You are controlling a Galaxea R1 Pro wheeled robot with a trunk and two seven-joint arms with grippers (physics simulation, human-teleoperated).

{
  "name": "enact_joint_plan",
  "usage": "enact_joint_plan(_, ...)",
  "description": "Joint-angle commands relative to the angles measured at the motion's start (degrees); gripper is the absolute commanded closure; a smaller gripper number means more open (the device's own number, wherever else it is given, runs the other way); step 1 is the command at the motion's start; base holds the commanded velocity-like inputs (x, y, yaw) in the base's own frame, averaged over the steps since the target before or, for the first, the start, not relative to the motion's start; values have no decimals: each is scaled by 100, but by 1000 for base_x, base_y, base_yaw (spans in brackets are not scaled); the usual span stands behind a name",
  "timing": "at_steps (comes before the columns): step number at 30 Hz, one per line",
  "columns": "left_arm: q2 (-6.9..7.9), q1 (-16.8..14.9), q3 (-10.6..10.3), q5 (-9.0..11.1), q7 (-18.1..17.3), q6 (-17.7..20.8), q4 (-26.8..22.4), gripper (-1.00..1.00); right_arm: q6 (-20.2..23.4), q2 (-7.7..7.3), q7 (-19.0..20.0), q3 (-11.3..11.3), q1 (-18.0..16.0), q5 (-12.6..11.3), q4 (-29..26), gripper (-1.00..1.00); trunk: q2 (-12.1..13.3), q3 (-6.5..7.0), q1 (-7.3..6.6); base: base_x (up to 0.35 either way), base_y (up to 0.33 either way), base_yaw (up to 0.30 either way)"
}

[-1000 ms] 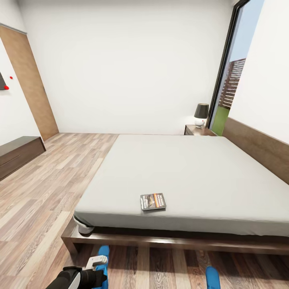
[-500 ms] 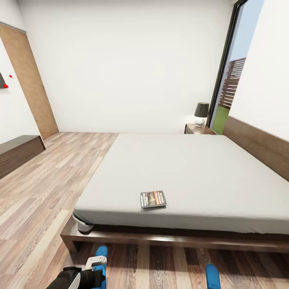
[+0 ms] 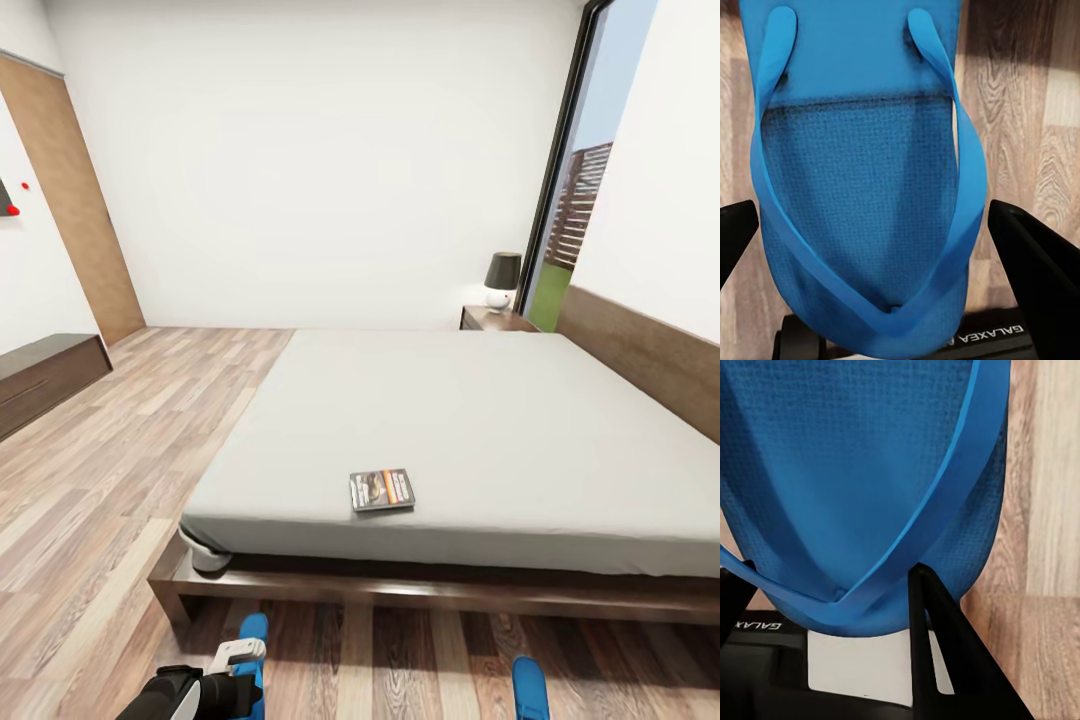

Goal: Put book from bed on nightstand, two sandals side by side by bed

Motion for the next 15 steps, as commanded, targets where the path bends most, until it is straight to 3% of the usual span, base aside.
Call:
enact_joint_plan(1, 7, -2, -35, 60, 14, 30, -8, 100, 24, 1, 29, 37, -7, -69, 11, 100, -44, -24, 22, 0, 0, 0)
enact_joint_plan(15, 16, -2, -26, 60, 14, 22, -7, 100, 24, 1, 23, 38, -7, -64, 11, 100, -606, -275, 330, 0, 0, 0)
